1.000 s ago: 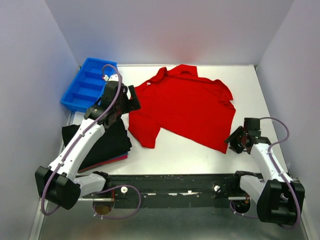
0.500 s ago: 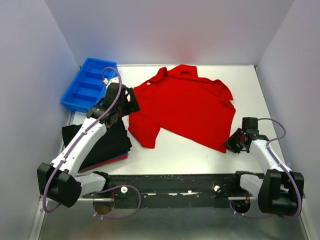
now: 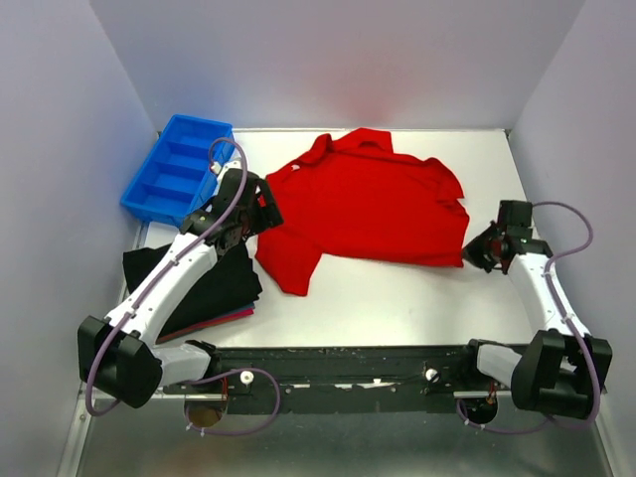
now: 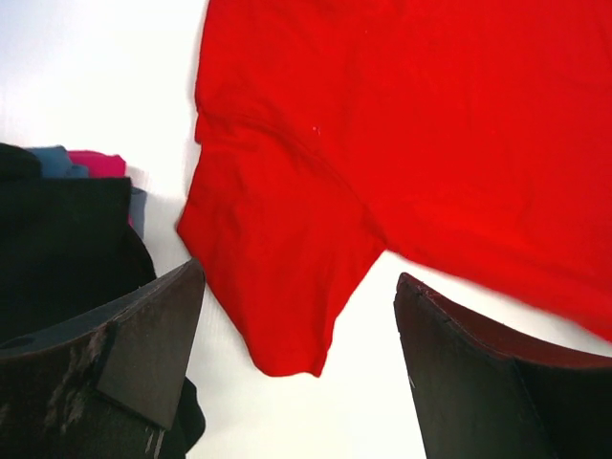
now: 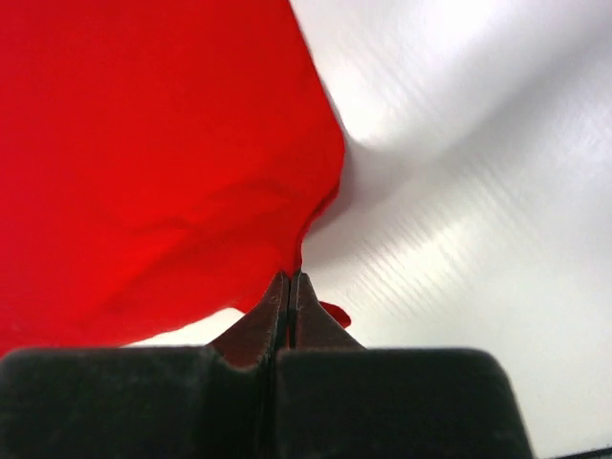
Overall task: Fold and stack the t-shirts
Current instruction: Flatten out the tshirt
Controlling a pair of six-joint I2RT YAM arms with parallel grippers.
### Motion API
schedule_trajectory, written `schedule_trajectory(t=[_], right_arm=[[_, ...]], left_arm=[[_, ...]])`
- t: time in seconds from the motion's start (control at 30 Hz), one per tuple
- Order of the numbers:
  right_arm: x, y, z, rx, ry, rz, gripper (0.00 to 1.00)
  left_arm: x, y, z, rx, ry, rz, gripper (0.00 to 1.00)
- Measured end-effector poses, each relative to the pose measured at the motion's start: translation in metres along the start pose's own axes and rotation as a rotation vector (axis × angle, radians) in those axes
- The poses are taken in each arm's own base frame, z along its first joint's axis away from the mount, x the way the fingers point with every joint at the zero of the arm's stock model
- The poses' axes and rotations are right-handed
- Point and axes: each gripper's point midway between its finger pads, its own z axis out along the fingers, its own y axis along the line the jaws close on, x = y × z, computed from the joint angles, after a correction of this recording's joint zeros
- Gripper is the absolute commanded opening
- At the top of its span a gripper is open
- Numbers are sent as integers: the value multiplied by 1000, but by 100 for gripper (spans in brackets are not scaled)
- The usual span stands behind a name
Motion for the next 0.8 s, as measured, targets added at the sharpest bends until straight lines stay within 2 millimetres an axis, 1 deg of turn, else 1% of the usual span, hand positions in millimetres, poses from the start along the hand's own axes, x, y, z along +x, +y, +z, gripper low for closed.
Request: schedule_trajectory(t=[0.07, 0.1, 0.2, 0.27, 0.33, 0.4, 0.57, 0.67, 0.8], right_arm=[[-26, 7, -9, -16, -62, 32, 1], [-38, 6, -13, -16, -89, 55, 1], [-64, -7, -16, 14, -141, 132, 1], [-75, -20, -14, 42, -154, 188, 1], [-77, -27, -10, 57, -148, 217, 1], [-75, -26, -5, 36, -138, 222, 1], [-61, -28, 8, 7, -117, 221, 1], [-56, -30, 9, -8, -125, 219, 1], [-62, -24, 3, -45, -165, 211, 1]], left_arm=[[9, -2, 3, 0, 22, 11, 91], [13, -3, 5, -1, 32, 17, 91], [28, -9, 14, -5, 71, 43, 91], [39, -11, 22, -17, 99, 65, 90], [53, -12, 34, -37, 137, 92, 83], [65, -13, 43, -53, 173, 116, 78], [88, -17, 63, -87, 243, 172, 76], [103, -19, 64, -99, 279, 207, 74], [117, -22, 58, -100, 301, 241, 73]])
